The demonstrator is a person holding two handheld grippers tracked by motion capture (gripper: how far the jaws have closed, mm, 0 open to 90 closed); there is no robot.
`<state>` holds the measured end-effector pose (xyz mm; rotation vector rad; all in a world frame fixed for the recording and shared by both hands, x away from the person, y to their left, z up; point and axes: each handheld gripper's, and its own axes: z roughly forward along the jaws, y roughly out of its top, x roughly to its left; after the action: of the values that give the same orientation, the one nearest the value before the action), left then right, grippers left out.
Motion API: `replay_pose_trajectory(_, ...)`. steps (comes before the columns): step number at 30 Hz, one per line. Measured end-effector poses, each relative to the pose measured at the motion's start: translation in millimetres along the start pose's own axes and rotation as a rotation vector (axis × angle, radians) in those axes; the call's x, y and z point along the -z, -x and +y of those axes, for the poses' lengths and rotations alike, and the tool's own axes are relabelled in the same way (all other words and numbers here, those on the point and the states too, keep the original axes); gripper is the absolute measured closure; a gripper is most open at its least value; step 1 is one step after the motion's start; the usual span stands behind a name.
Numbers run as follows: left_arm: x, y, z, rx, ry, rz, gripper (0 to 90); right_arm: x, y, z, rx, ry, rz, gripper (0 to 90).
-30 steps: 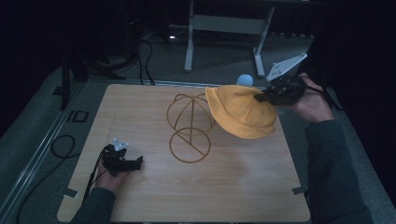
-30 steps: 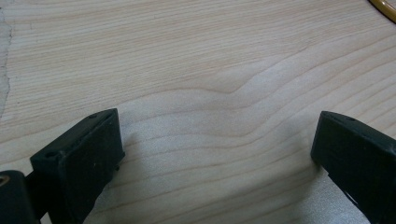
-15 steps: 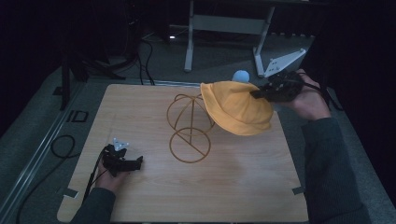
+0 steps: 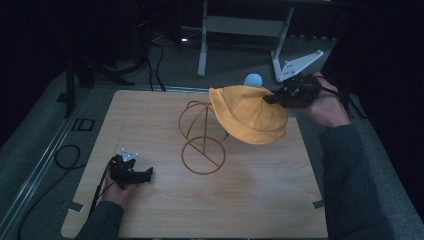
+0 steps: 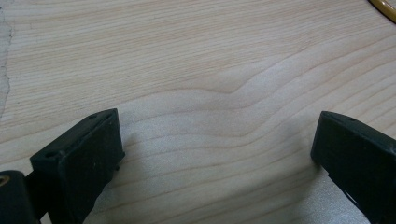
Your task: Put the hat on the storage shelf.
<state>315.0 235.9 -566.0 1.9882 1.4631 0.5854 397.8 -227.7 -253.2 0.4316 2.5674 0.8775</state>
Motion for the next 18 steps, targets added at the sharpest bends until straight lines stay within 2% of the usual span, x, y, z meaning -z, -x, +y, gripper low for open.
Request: replay_pose_trajectory(18, 0.0, 0.0, 0.0, 0.000, 0.001, 0.000, 2.2, -12.2, -7.4, 19.3, 0.028, 0.014, 0.025, 84.1)
